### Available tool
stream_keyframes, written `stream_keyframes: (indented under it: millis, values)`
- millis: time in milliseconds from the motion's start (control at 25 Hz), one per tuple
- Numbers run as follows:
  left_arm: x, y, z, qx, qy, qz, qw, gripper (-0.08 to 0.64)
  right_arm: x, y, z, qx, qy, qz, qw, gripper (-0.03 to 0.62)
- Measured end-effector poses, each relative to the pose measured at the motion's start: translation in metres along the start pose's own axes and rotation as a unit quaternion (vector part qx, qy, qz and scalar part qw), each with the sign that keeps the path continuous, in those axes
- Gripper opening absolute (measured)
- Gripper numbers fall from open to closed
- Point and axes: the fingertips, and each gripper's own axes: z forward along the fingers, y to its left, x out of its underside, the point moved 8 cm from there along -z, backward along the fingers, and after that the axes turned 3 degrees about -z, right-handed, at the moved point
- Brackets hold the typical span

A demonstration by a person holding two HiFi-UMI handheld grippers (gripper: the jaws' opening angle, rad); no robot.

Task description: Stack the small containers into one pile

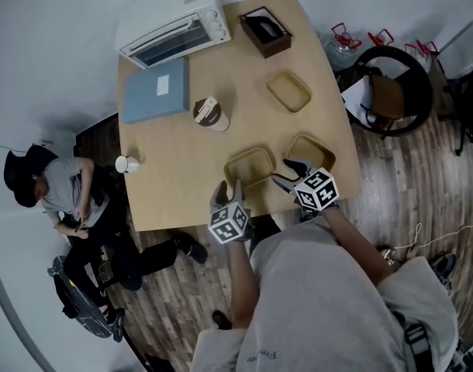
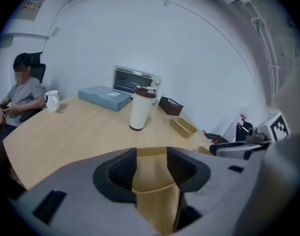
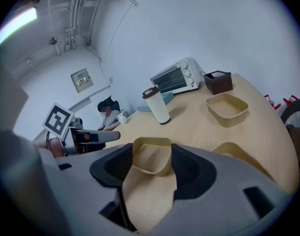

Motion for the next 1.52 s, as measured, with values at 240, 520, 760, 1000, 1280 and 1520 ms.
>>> stream_keyframes:
  millis: [240, 520, 760, 1000, 1280, 1520]
  values:
    - [0.001, 0.035, 0.025, 0.003, 0.051, -0.010, 0.9986, 0.189, 0.000, 0.002, 0.036, 0.021, 0.013, 0.035, 0.999, 0.244]
    - [0.016, 0.052, 0.048, 0.023, 0.101, -0.024, 0.9943, 0.189, 0.011, -0.004, 0.060, 0.057, 0.039, 0.053, 0.996, 0.238]
    - [0.030, 0.053, 0.051, 0.024, 0.121, -0.032, 0.9918, 0.187, 0.024, -0.007, 0.069, 0.081, 0.062, 0.060, 0.993, 0.238]
    - [0.034, 0.053, 0.057, 0.041, 0.128, -0.030, 0.9904, 0.187, 0.033, -0.008, 0.080, 0.088, 0.076, 0.059, 0.991, 0.238]
    - [0.032, 0.050, 0.060, 0.056, 0.130, -0.020, 0.9897, 0.176, 0.038, 0.004, 0.084, 0.078, 0.064, 0.044, 0.994, 0.252]
    - [0.019, 0.031, 0.061, 0.071, 0.121, 0.021, 0.9898, 0.169, 0.034, 0.008, 0.060, 0.089, 0.034, 0.054, 0.994, 0.252]
